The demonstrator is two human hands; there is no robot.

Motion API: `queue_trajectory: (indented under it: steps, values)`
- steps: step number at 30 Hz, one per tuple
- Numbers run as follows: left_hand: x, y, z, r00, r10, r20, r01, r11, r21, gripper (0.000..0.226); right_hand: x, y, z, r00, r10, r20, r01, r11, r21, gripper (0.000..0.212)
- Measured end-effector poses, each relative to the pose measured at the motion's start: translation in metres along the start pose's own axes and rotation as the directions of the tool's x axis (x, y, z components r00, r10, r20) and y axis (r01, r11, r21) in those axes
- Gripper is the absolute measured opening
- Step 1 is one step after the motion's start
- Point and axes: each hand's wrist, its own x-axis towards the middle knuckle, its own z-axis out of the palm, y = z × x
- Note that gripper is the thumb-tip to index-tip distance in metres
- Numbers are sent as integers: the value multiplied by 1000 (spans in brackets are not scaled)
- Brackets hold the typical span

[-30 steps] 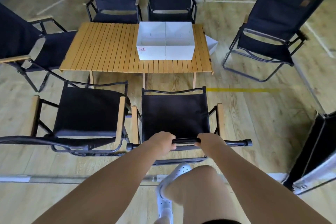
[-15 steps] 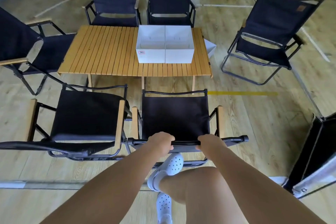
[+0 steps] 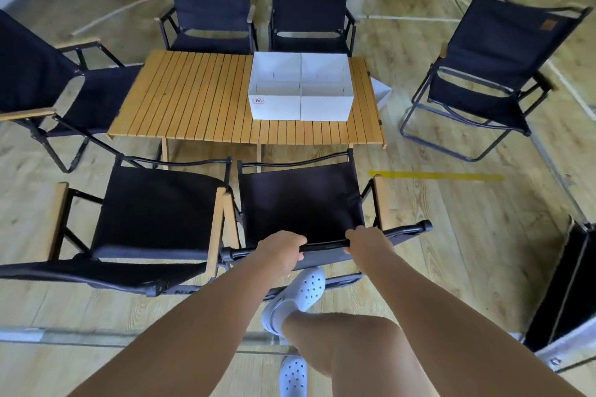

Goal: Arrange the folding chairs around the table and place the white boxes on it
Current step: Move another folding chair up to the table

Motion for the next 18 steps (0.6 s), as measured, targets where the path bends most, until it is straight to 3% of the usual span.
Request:
queue_trajectory:
  steps: [5, 18]
  values:
    - [9, -9, -13, 1000, -2, -6, 2, 1000, 6, 42, 16, -10, -10, 998, 38, -47, -42, 995, -92, 30]
    - [16, -7, -28, 998, 58, 15, -60, 990, 125, 35, 10, -11, -10, 995, 93, -31, -93, 996, -16, 20]
